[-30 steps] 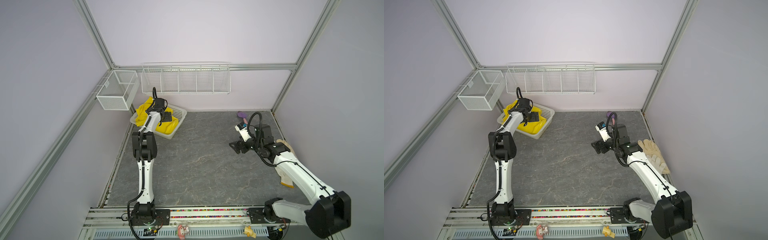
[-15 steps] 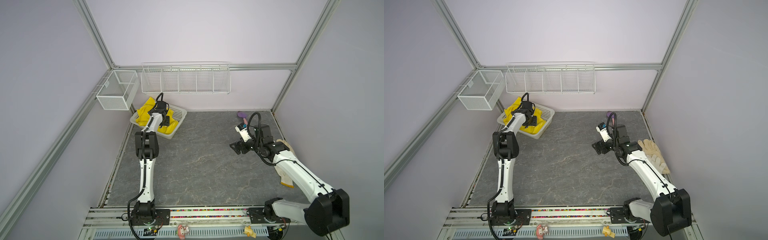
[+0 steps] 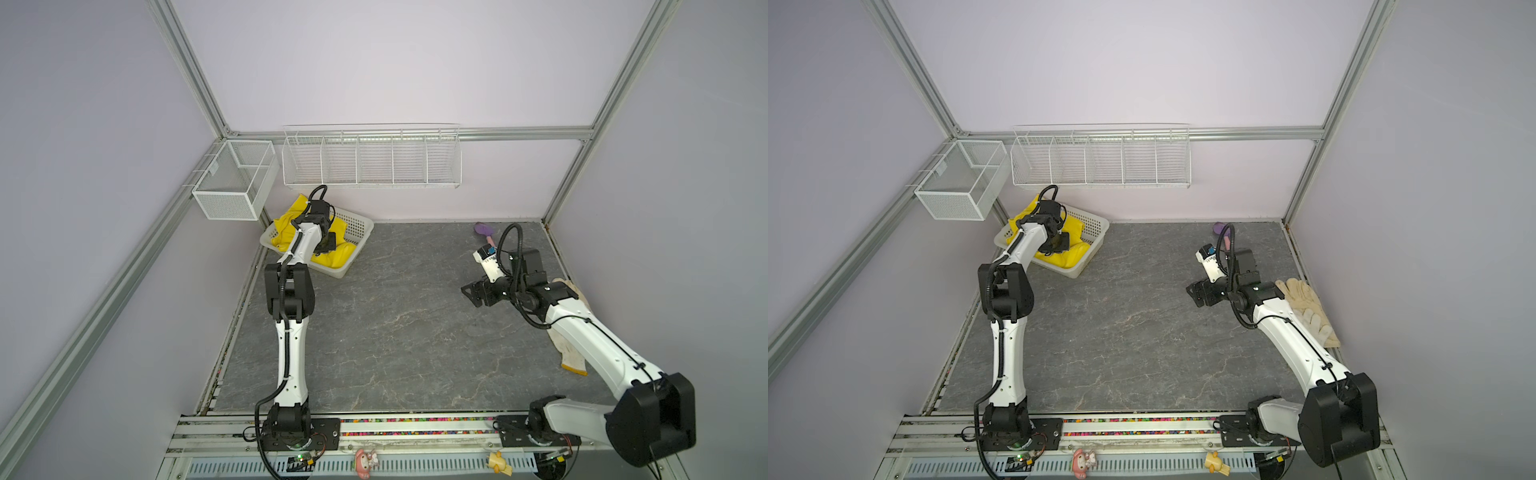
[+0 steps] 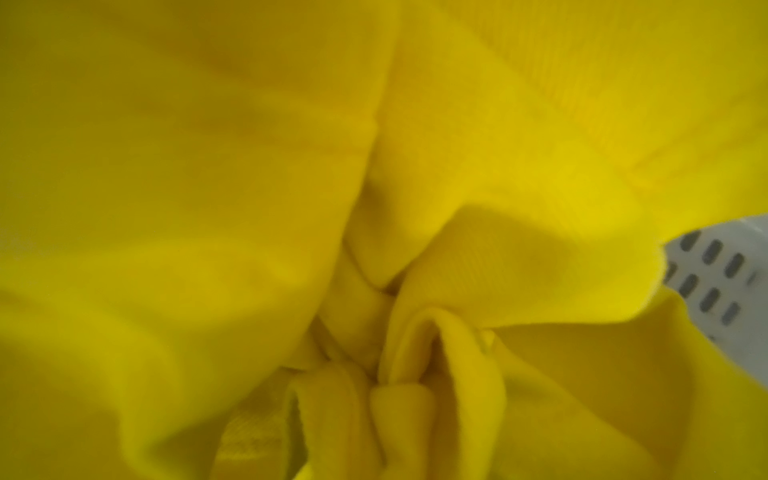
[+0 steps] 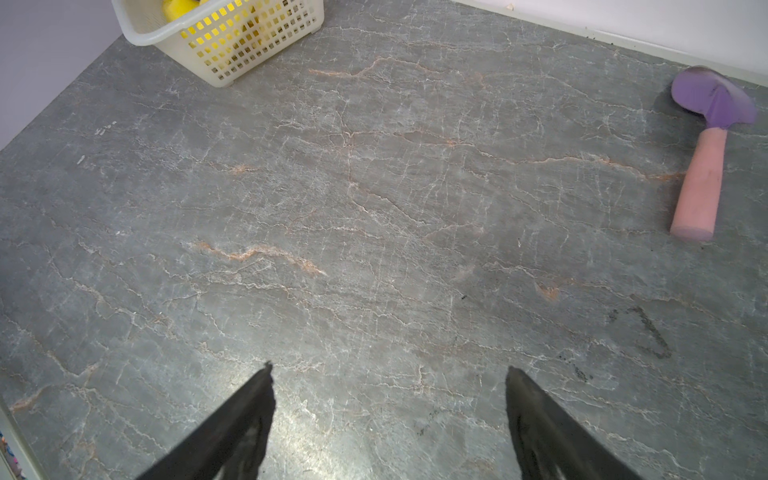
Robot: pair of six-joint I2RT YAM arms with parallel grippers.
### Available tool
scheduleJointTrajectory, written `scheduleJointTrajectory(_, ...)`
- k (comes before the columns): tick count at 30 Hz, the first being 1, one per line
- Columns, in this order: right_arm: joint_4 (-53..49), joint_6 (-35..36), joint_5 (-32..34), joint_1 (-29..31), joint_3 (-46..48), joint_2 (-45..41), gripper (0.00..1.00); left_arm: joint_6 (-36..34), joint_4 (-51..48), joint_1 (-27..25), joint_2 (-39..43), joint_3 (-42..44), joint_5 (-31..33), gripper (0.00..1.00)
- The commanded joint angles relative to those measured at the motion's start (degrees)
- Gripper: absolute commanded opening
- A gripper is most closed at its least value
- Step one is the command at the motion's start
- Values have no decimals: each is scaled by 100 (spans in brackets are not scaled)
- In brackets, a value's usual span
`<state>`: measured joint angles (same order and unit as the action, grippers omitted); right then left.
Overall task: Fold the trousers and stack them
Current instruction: 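Grasp the yellow trousers inside the basket with the left gripper, then lift the yellow trousers out of the basket with the left gripper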
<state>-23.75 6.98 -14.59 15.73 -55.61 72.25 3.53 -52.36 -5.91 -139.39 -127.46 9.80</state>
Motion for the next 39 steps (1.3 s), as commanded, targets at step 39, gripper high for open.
scheduleJointTrajectory(39, 1328, -661, -352, 133, 323, -107, 88, 381, 1106, -1751, 4807, -755, 926, 0)
